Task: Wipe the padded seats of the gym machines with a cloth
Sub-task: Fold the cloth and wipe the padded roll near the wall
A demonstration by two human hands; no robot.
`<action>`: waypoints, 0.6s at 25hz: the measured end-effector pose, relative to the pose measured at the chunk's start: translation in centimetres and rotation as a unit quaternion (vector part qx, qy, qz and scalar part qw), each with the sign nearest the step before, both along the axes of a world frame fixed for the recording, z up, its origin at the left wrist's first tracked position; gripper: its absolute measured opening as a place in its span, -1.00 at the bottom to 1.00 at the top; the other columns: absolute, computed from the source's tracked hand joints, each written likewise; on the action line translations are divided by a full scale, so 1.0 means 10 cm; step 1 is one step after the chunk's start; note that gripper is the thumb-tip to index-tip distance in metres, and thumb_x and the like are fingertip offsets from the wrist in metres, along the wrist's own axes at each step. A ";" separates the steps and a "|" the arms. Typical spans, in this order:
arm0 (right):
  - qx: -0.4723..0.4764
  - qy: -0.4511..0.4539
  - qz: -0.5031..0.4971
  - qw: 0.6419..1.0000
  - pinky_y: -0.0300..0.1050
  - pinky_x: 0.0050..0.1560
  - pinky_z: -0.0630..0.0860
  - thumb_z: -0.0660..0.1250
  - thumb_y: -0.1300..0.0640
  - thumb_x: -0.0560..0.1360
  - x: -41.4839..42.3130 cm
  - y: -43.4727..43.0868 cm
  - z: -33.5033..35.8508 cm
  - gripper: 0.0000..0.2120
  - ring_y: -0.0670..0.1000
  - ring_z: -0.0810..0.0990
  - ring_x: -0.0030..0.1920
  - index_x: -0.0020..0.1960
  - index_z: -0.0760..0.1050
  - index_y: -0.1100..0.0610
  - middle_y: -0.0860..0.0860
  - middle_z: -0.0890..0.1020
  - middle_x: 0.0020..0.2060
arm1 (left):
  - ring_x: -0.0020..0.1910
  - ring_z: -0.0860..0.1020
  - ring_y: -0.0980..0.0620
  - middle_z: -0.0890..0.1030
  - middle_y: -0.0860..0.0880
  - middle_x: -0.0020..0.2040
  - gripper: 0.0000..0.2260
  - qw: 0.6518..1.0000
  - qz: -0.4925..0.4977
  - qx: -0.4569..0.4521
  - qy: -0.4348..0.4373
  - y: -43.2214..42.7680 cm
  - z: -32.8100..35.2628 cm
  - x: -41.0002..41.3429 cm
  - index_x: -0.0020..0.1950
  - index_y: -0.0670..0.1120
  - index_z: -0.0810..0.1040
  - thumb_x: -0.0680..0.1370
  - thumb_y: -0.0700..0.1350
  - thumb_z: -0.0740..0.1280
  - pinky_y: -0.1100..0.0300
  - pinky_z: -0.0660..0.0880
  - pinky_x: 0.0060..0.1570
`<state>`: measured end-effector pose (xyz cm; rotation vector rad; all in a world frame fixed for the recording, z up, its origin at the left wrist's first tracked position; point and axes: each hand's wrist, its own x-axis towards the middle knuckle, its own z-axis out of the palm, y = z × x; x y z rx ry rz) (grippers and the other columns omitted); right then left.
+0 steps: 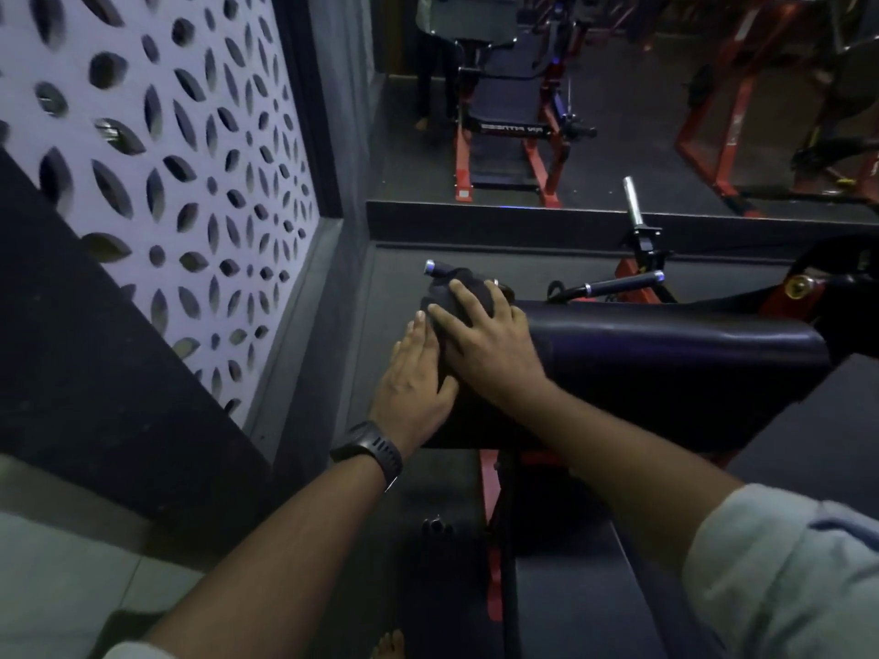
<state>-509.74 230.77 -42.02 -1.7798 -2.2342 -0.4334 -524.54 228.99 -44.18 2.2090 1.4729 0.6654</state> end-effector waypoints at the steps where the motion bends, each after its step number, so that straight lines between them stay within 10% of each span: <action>1: -0.006 -0.004 0.014 1.000 0.28 0.13 0.51 0.13 -0.13 0.51 0.12 0.08 0.06 -0.49 0.34 0.43 0.37 0.44 0.45 -0.12 0.05 0.43 0.48 | 0.64 -0.14 0.03 -0.12 -0.10 0.67 -0.26 1.000 0.001 0.008 0.021 0.01 -0.01 0.00 0.66 -0.13 -0.13 0.63 -0.06 0.25 0.09 -0.13 0.62; 5: -0.027 0.182 -0.186 0.965 0.14 0.22 0.44 0.23 -0.10 0.53 0.00 0.15 0.16 -0.47 0.18 0.46 0.29 0.49 0.38 -0.05 -0.02 0.43 0.45 | 0.65 -0.12 -0.01 -0.12 -0.13 0.67 -0.19 0.998 -0.002 0.018 0.053 -0.01 -0.04 0.01 0.66 -0.15 -0.14 0.58 -0.05 0.31 0.09 -0.11 0.62; 10: 0.028 0.029 0.049 0.998 0.16 0.06 0.54 0.18 -0.09 0.53 0.02 0.12 0.01 -0.51 0.28 0.57 0.15 0.41 0.51 -0.01 0.06 0.55 0.37 | 0.64 0.07 -0.08 0.07 -0.18 0.66 -0.14 0.997 -0.012 0.037 0.064 0.05 -0.10 -0.13 0.66 -0.20 0.01 0.44 -0.15 0.36 -0.01 0.08 0.60; 15: -0.001 0.164 -0.201 0.966 0.13 0.16 0.47 0.19 -0.08 0.52 -0.16 0.13 0.12 -0.51 0.24 0.50 0.22 0.42 0.48 -0.02 0.03 0.49 0.41 | 0.64 0.03 -0.08 0.00 -0.18 0.66 -0.11 0.993 -0.021 0.058 0.105 0.04 -0.12 -0.12 0.65 -0.20 -0.05 0.45 -0.14 0.38 0.03 -0.01 0.61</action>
